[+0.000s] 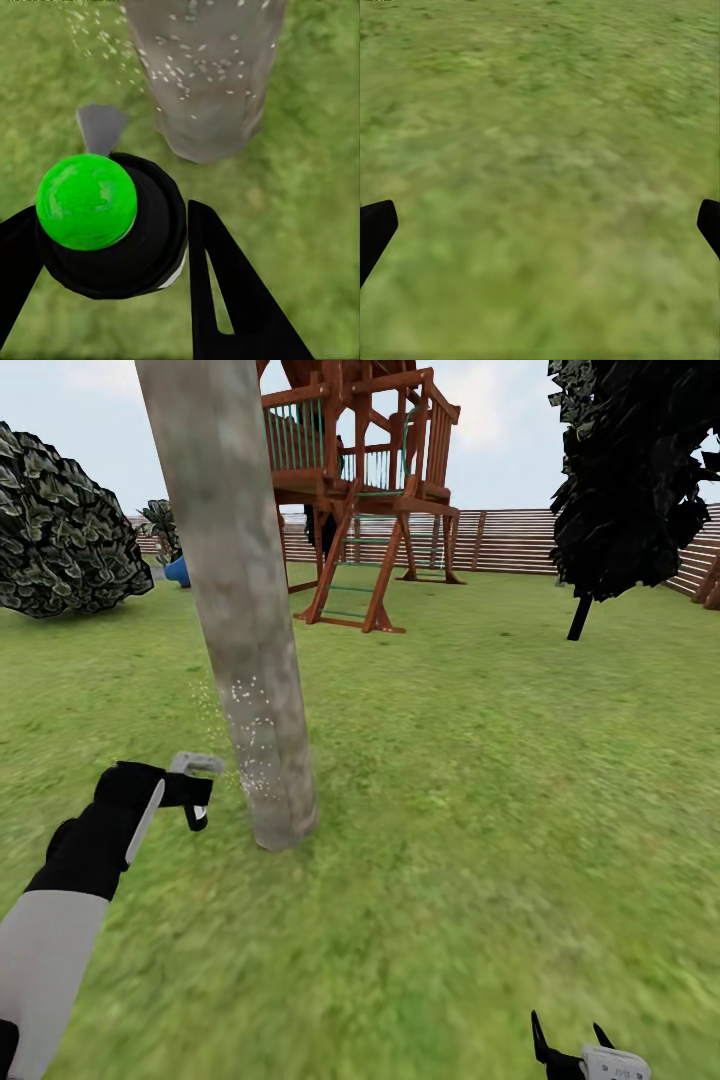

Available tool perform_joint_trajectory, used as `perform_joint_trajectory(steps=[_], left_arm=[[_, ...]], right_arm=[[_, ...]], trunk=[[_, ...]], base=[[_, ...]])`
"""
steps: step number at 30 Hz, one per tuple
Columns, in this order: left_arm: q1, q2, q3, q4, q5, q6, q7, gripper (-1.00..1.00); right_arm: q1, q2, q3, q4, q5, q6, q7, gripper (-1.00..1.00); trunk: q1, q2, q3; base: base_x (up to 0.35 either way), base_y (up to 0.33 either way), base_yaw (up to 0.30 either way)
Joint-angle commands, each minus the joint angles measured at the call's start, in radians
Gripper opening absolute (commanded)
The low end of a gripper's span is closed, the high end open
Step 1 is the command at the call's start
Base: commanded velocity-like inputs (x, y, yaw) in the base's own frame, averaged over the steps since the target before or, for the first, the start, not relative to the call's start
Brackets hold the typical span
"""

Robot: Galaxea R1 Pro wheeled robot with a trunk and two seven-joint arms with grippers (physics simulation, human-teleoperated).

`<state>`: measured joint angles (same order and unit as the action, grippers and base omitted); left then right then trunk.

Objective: In the garden, pick up the pesticide atomizer on the floor and spray pesticide onto both trees until each tree trunk is fully covered.

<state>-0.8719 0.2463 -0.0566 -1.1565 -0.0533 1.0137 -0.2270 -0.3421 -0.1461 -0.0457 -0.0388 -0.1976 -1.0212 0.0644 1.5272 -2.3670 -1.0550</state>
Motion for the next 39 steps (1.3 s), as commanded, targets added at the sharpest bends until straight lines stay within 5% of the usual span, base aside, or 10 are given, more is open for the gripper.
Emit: perform_joint_trajectory(steps=[1,9,18,22,24,26,27,31,39], left_arm=[[-0.006,0.001,0.001,0.001,0.000,0.001,0.000,-1.00],[-0.078,0.001,-0.004,0.000,-0.002,0.003,0.001,-1.00],[0.080,-0.012,0.003,0.040,-0.002,-0.032,0.016,-1.00],[0.089,-0.086,0.042,0.277,-0.002,-0.279,0.066,-1.00],[0.089,-0.135,0.060,0.342,0.000,-0.375,0.165,-1.00],[0.101,-0.215,0.065,0.366,0.005,-0.420,0.302,-1.00],[0.113,-0.225,0.066,0.365,0.009,-0.424,0.311,-1.00],[0.184,-0.223,0.084,0.369,0.116,-0.549,0.324,-1.00],[0.257,-0.231,0.089,0.370,0.127,-0.567,0.327,-1.00]], right_arm=[[0.000,0.000,0.000,0.000,0.000,0.000,0.000,1.00],[0.000,0.000,0.000,0.000,-0.002,0.000,0.000,1.00],[0.000,0.000,0.000,0.000,0.000,0.000,0.000,1.00],[0.000,0.001,0.000,0.000,0.000,0.001,0.000,1.00],[0.000,0.002,0.000,0.000,0.000,0.001,0.000,1.00],[0.000,0.002,0.000,0.000,0.000,0.001,0.000,1.00],[0.000,0.002,0.000,0.000,0.000,0.001,0.000,1.00],[0.000,0.002,0.000,0.000,0.000,0.001,0.000,1.00],[0.000,0.001,0.000,0.000,-0.002,0.001,0.000,1.00]], trunk=[[0.000,0.000,0.000],[0.000,0.000,0.000],[0.000,0.000,0.000],[0.000,0.000,0.000],[0.000,0.000,0.000],[0.000,0.000,0.000],[0.000,0.000,0.000],[0.000,0.000,0.000],[0.000,0.000,0.000]], base=[[0.000,0.000,0.000],[0.000,0.000,0.000],[0.000,0.000,0.000],[0.000,0.000,0.000],[0.000,0.000,0.000],[0.000,0.000,0.000],[0.000,0.000,0.000],[0.073,-0.093,0.000],[0.185,-0.225,0.000]])
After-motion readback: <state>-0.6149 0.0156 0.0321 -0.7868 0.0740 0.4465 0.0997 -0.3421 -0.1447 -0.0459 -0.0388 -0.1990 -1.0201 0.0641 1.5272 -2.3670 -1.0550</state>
